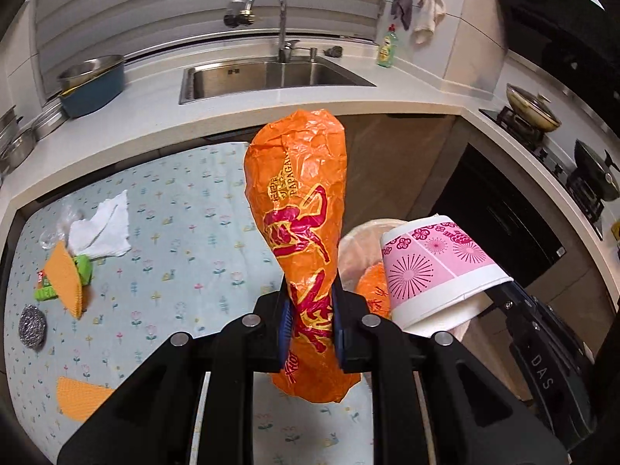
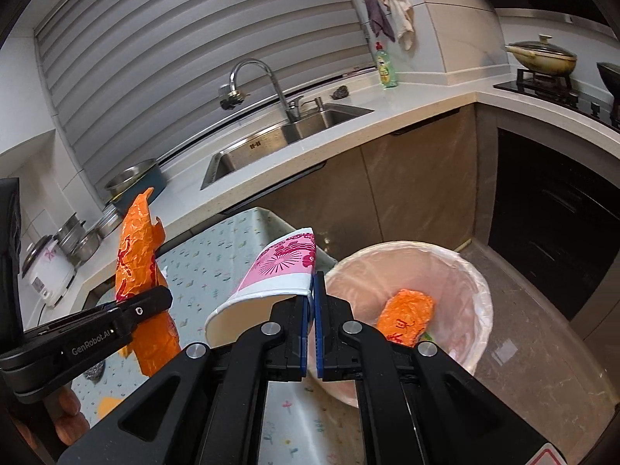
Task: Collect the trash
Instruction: 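Carry the orange bag and pink cup over the bin and open both tools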
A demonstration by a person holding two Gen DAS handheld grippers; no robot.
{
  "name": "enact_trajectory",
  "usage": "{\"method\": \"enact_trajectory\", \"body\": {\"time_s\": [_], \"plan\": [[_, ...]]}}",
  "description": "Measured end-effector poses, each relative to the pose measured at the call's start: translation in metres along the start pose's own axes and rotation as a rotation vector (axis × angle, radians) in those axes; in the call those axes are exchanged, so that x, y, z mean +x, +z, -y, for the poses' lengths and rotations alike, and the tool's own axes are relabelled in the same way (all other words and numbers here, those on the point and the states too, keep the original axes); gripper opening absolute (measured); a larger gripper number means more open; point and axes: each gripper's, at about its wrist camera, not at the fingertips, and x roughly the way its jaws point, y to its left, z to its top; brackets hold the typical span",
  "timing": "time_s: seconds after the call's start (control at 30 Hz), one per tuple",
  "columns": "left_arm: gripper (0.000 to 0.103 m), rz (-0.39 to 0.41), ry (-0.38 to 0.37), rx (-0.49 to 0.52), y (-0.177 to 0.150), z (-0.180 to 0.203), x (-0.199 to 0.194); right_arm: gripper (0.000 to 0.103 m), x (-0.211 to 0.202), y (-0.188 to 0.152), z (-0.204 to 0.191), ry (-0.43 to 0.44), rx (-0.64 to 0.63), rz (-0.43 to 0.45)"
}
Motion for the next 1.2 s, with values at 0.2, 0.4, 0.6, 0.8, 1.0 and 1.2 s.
{"method": "enact_trajectory", "body": {"time_s": [0.2,0.4,0.6,0.8,1.0,1.2], "plan": [[0.018,-0.064,-0.106,0.079,-0.001,0.044,0.025,0.003,-0.007,0.004,0.047,-0.067,0.064,0.015],[0.03,-0.077,-0.162,0.124,-0.003,0.072,0.042,0.003,-0.006,0.004,0.079,-0.109,0.105,0.014],[0.057,-0.038,-0.141,0.112,0.005,0.075,0.044,0.003,0.002,0.005,0.089,-0.124,0.118,0.007],[0.066,-0.041,-0.134,0.085,0.01,0.068,0.048,0.003,0.01,0.004,0.086,-0.13,0.109,0.0],[0.066,-0.03,-0.112,0.061,0.01,0.056,0.047,0.003,0.016,0.003,0.085,-0.126,0.107,-0.012],[0.066,-0.011,-0.089,0.039,0.01,0.045,0.043,0.003,0.024,0.003,0.078,-0.118,0.096,-0.025]]}}
